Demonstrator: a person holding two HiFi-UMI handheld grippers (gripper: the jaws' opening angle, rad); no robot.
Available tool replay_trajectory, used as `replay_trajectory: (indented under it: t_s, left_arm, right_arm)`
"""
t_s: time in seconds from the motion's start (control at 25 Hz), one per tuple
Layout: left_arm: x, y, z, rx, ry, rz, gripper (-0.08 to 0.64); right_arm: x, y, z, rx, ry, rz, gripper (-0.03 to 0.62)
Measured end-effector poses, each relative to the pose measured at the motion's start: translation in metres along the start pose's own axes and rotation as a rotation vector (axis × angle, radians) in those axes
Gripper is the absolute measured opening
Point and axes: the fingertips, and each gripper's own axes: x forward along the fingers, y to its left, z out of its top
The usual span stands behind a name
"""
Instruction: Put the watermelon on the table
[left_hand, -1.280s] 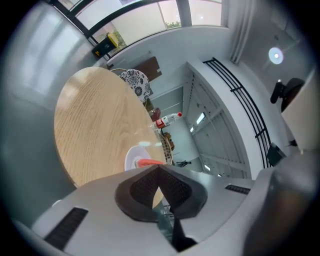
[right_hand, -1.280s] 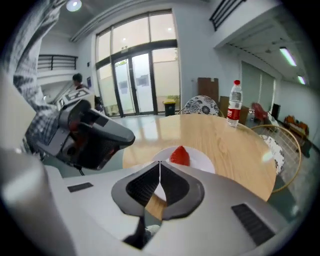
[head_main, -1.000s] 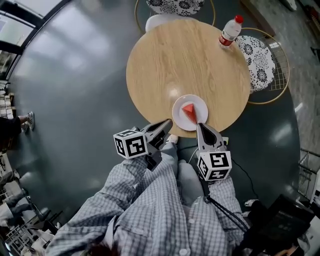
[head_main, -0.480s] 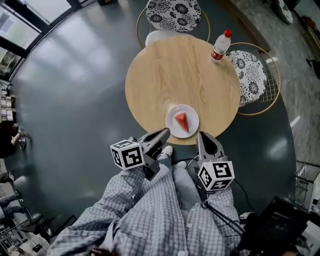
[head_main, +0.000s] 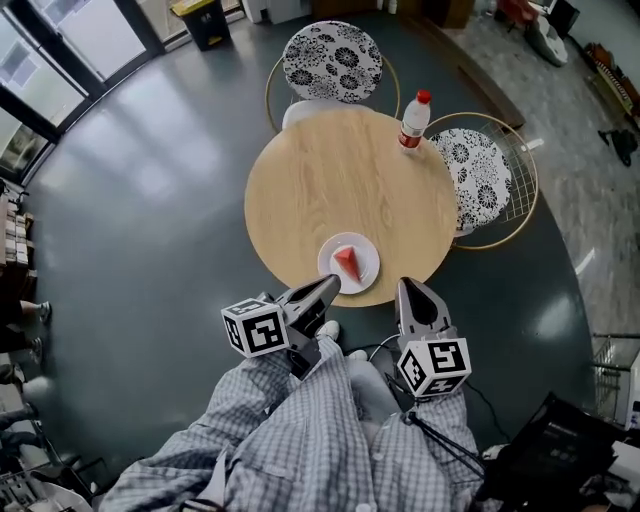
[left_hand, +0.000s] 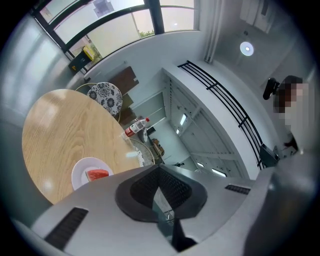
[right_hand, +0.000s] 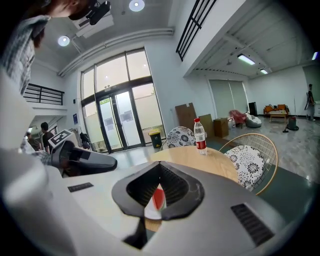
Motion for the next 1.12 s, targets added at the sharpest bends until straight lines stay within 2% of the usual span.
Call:
replay_trajectory:
  t_s: [0.28, 0.56, 0.8, 1.0, 1.12]
  left_arm:
    - [0.009, -0.037, 0.012, 0.215, 0.045, -0.021, 0.008]
    - [0.018, -0.072, 0.017, 0.272, 0.042, -0.094, 0.008]
    - [0.024, -0.085, 0.025, 0.297, 0.008, -0.116, 0.007]
    - [0.025, -0.089, 0.025, 0.325, -0.016, -0.130, 0.007]
    - [0.023, -0.093, 0.024, 0.322, -0.021, -0.144, 0.008]
  right_arm:
    - [-0.025, -0.001, 0.036, -0.007, -0.102, -0.010, 0.008]
    - [-0.028, -0.009, 0.057, 0.022, -0.144, -0.028, 0.008]
    - [-0.038, -0.009, 0.079, 0.027, -0.217, -0.006, 0.008]
    - [-0.046, -0.008, 0.084, 0.033, -0.283, 0.049, 0.008]
    - [-0.049, -0.008, 0.085, 0.057, -0.302, 0.052, 0.008]
